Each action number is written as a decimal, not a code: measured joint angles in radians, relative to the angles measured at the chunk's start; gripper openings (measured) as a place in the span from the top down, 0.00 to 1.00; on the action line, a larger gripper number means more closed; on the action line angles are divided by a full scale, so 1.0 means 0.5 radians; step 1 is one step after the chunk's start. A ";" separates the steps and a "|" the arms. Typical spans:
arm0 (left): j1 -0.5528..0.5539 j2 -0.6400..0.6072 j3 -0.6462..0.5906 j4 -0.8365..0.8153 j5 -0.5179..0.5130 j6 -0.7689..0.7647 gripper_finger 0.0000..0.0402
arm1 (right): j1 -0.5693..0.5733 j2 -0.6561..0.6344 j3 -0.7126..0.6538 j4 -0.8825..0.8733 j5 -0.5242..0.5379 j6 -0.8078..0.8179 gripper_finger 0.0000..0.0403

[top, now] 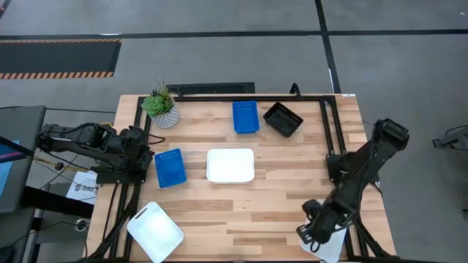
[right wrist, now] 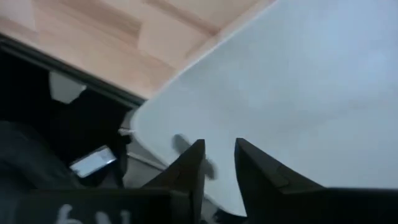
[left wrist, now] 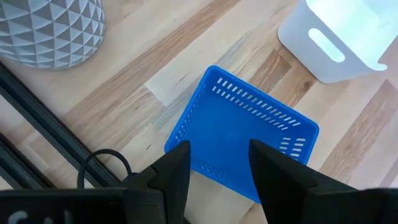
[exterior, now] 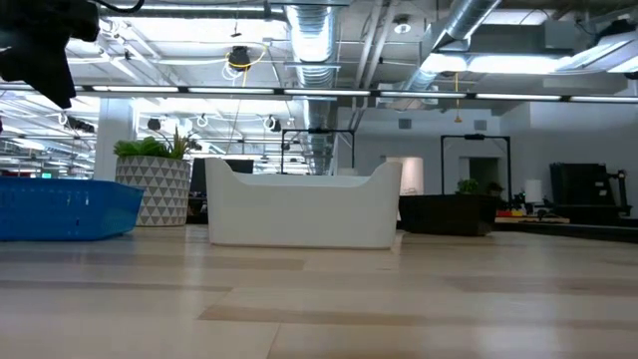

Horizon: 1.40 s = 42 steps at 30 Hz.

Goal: Stack baskets by color
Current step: Stack the bottom right white bin on top of the top white bin

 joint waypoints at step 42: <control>0.000 0.000 0.000 0.000 -0.096 0.120 0.63 | -0.081 0.213 0.027 -0.362 0.510 0.429 0.57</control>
